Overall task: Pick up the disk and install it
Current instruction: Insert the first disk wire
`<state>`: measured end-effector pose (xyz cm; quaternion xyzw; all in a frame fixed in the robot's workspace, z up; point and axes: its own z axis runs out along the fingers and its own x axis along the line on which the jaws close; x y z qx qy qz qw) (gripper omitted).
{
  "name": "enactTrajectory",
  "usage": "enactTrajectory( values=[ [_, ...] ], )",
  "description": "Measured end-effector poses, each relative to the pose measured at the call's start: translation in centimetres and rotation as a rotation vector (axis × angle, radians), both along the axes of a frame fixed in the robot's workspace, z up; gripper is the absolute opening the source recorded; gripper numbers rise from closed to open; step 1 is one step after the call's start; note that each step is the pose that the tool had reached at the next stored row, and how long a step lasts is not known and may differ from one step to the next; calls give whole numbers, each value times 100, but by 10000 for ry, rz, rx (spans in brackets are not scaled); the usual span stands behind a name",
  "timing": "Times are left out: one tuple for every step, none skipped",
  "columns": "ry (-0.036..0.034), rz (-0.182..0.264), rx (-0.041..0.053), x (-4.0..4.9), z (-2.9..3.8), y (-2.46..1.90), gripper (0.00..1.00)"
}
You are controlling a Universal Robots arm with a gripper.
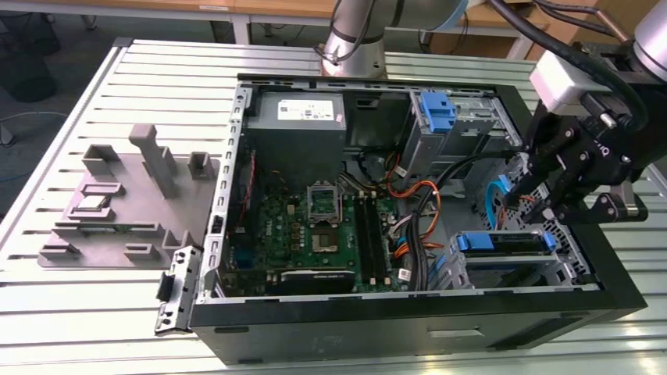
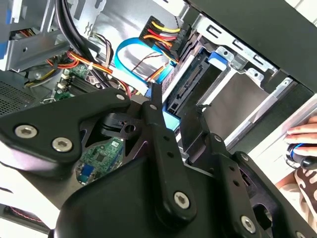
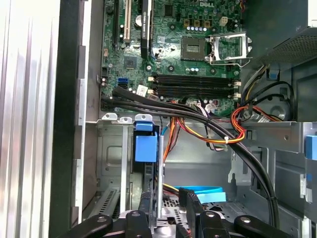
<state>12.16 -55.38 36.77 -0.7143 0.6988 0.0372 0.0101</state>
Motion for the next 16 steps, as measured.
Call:
enactTrajectory(
  values=[
    [0, 1, 0, 0, 0, 16, 42],
    [0, 1, 1, 0, -1, 33, 42],
    [-1, 1, 0, -1, -1, 48, 42],
    [-3, 0, 0, -2, -3, 58, 42],
    [-4, -1, 0, -6, -9, 64, 42],
    [-5, 0, 0, -9, -17, 68, 42],
    [-5, -1, 1, -13, -27, 69, 42],
    [-5, 0, 0, -18, -38, 72, 42],
    [-6, 0, 1, -21, -50, 74, 42],
    [-5, 0, 1, -24, -61, 76, 42],
    [-5, 0, 0, -27, -71, 78, 42],
    [-5, 1, 1, -28, -78, 79, 42],
    [-5, 0, 1, -30, -85, 79, 42],
    [-5, 0, 2, -32, -93, 79, 42],
    [-5, 0, 2, -33, -102, 79, 42],
    [-5, 1, 1, -34, -111, 79, 42]
  ],
)
